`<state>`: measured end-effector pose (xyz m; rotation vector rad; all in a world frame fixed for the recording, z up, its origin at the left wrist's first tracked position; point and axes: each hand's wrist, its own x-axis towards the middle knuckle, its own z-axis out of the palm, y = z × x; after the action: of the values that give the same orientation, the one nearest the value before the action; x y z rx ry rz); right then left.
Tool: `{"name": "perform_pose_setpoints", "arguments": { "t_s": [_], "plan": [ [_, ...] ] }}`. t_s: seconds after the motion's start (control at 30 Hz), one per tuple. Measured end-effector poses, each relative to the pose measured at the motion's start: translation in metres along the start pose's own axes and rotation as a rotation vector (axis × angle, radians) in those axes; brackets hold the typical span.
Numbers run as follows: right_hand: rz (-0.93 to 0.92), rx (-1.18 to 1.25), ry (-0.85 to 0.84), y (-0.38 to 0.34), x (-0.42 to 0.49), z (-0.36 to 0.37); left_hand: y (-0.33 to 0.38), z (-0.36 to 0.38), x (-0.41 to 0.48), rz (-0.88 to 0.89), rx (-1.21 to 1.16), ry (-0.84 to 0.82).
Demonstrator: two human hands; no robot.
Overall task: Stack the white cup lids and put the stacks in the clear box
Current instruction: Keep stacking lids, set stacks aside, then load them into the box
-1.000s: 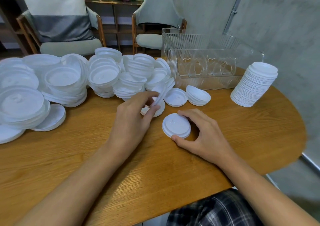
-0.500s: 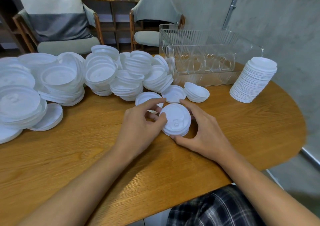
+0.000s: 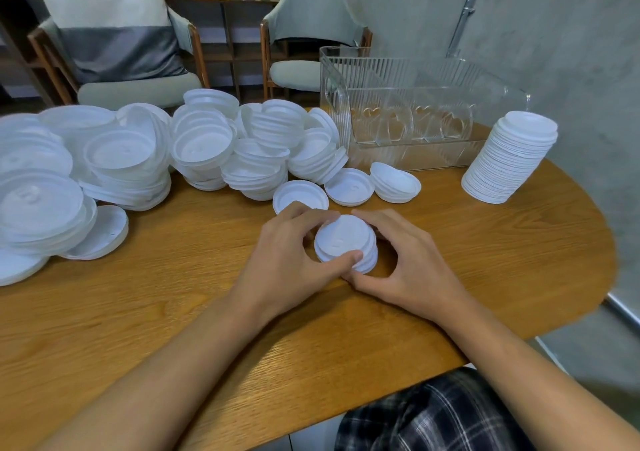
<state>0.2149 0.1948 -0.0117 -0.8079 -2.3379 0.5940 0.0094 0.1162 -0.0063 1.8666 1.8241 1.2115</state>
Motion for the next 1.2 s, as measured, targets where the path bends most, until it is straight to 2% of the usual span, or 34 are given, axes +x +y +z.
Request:
{"name": "perform_pose_setpoints", "arguments": {
  "t_s": [0.2,0.4,0.77,1.03,1.1,1.2],
  "plan": [
    [-0.019,0.033,-0.030,-0.002,0.000,-0.002,-0.001,-0.011,0.005,0.054,-0.031,-0.172],
    [-0.029,0.009,-0.042,0.002,0.000,0.000,-0.003,-0.012,0.005,0.082,-0.039,-0.218],
    [0.023,-0.009,-0.050,0.003,-0.001,0.001,-0.007,-0.005,0.005,0.088,-0.129,-0.114],
    [0.057,-0.067,-0.062,0.002,-0.001,-0.001,-0.013,-0.007,0.007,0.089,-0.087,-0.190],
    [0.069,-0.067,-0.065,0.002,0.000,-0.001,-0.011,-0.009,0.007,0.158,-0.047,-0.155],
    [0.090,-0.089,-0.077,0.002,0.000,0.000,-0.009,-0.013,0.009,0.269,0.074,0.076]
  ]
}}
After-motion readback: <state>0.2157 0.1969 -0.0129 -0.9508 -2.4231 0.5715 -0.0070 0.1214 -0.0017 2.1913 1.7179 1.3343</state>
